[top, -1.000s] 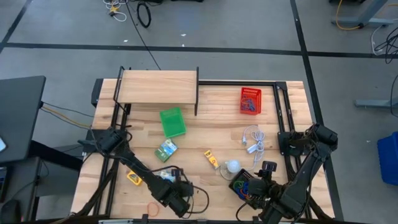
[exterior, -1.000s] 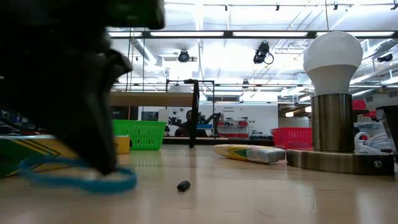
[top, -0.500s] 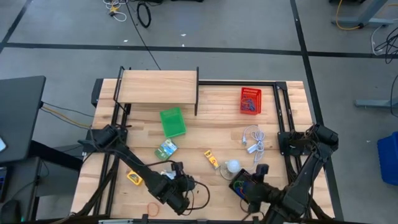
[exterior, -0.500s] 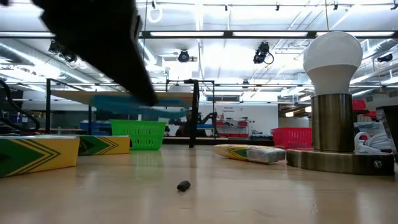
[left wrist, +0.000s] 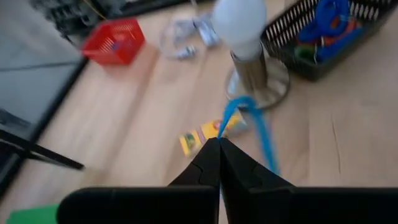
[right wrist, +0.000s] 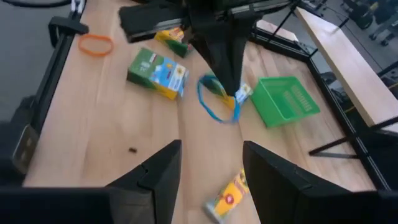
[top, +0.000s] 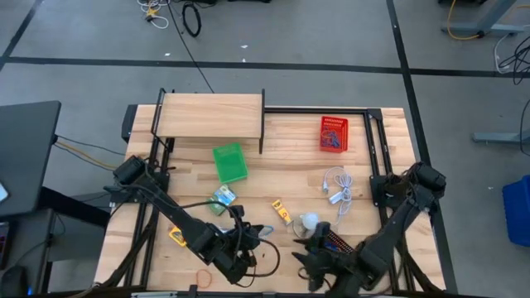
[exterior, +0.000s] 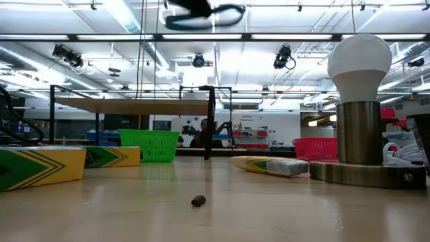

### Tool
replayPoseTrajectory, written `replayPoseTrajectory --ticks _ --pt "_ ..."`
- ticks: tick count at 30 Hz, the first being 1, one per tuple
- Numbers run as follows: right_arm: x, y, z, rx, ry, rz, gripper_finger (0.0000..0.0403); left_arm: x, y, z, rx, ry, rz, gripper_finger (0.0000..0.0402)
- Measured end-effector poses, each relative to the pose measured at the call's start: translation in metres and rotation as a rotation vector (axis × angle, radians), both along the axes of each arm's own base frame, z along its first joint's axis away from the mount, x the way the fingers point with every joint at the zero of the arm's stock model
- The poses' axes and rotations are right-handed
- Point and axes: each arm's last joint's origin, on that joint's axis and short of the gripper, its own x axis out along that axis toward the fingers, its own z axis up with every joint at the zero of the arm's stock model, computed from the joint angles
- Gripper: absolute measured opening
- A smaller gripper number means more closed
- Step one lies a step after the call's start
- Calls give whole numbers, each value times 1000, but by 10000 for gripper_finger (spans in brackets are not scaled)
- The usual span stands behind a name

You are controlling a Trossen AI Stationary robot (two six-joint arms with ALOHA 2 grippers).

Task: Pick & Place Office Desk Supplies
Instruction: Put the blue rubber band into the red basket

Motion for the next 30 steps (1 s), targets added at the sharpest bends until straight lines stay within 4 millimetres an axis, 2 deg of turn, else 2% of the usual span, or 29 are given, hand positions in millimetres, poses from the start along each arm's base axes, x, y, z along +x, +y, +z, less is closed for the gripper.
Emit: replayPoseTrajectory --ticks 10,23,27,30 --pt "42 -23 -3 77 -24 38 179 5 -5 15 115 -94 -26 1" --pt "64 -51 -4 131 8 -2 176 7 -8 18 134 -108 -51 1" --pt "66 -55 -5 127 26 -7 152 8 -10 20 134 -116 -67 1" --pt "67 -59 -7 114 46 -14 105 8 -10 20 134 -118 -68 1"
